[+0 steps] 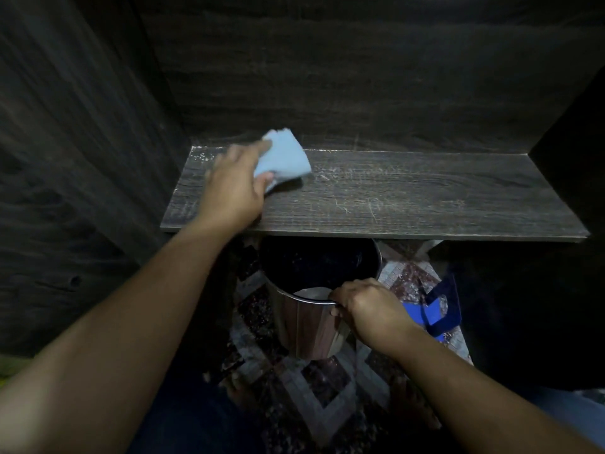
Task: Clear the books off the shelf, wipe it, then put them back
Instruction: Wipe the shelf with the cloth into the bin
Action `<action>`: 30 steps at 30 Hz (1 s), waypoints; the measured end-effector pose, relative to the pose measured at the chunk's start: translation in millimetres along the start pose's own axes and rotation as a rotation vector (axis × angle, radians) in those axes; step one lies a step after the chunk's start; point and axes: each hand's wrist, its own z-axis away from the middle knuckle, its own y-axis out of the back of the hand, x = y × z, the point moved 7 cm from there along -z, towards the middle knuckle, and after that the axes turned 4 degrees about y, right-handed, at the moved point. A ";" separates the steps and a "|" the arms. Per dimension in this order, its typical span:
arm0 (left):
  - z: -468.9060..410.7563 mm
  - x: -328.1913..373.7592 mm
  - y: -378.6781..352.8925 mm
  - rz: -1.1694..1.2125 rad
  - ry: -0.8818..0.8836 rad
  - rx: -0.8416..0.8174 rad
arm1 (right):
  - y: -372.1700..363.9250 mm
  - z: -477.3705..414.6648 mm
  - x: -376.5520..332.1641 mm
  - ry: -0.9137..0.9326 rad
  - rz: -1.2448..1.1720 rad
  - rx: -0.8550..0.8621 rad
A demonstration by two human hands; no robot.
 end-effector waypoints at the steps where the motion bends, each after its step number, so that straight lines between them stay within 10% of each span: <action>1: -11.7 -2.1 3.1 -0.006 0.006 0.038 | -1.5 -1.8 1.3 -0.007 -0.009 -0.004; 12: -70.2 12.4 -31.6 -0.559 -0.582 0.214 | -9.0 -6.0 18.1 -0.055 -0.031 -0.033; 30: -88.9 -3.3 -53.6 -0.398 -0.112 -0.278 | -18.1 0.7 24.9 -0.104 -0.079 -0.113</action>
